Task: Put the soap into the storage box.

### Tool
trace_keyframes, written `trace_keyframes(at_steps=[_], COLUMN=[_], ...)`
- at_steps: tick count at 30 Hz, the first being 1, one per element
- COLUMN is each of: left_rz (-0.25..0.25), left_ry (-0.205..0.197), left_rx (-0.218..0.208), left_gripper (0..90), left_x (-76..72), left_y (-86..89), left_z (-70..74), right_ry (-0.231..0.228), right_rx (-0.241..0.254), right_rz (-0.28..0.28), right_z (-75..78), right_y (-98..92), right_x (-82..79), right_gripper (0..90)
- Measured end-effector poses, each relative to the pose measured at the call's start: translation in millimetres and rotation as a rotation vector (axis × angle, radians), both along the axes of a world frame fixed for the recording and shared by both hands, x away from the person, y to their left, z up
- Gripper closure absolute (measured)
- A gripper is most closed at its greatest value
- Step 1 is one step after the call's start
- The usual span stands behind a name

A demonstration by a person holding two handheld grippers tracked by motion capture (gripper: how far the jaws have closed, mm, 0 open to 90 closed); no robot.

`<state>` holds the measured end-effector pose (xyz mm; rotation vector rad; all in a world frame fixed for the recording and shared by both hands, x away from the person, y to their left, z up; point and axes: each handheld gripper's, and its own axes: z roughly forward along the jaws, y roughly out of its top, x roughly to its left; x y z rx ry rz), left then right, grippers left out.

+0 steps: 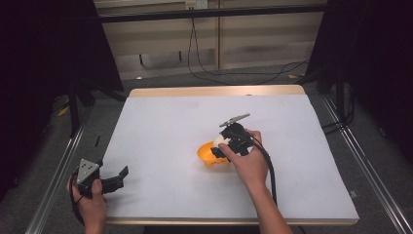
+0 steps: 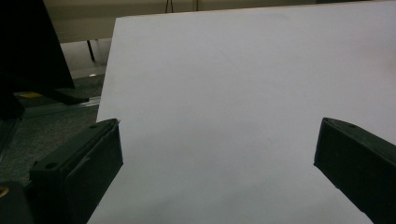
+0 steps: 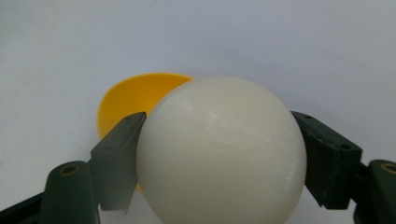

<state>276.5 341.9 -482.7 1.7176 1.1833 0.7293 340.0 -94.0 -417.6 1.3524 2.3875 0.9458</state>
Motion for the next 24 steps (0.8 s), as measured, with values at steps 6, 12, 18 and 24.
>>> trace_keyframes(at_steps=[6, 12, 18, 24], left_rz=[-0.001, 0.0, 0.0, 0.0], left_ry=[-0.001, 0.0, -0.001, -0.002], left_rx=[0.0, 0.0, 0.0, -0.001], left_gripper=[1.0, 1.0, 0.9, 1.0], left_x=[0.0, 0.0, 0.0, 0.0], left_y=[0.0, -0.1, -0.2, -0.2], left_z=[0.0, 0.0, 0.0, -0.1], right_ry=[0.003, 0.01, 0.014, 0.037], right_rx=[-0.003, 0.003, 0.001, -0.01], right_rz=[-0.001, 0.008, 0.016, -0.007], right_z=[-1.0, -3.0, -4.7, -7.3], right_y=[5.2, 11.9, 17.5, 20.9], right_x=[0.5, 1.7, 2.2, 3.1], right_gripper=[23.9, 23.9, 23.9, 23.9])
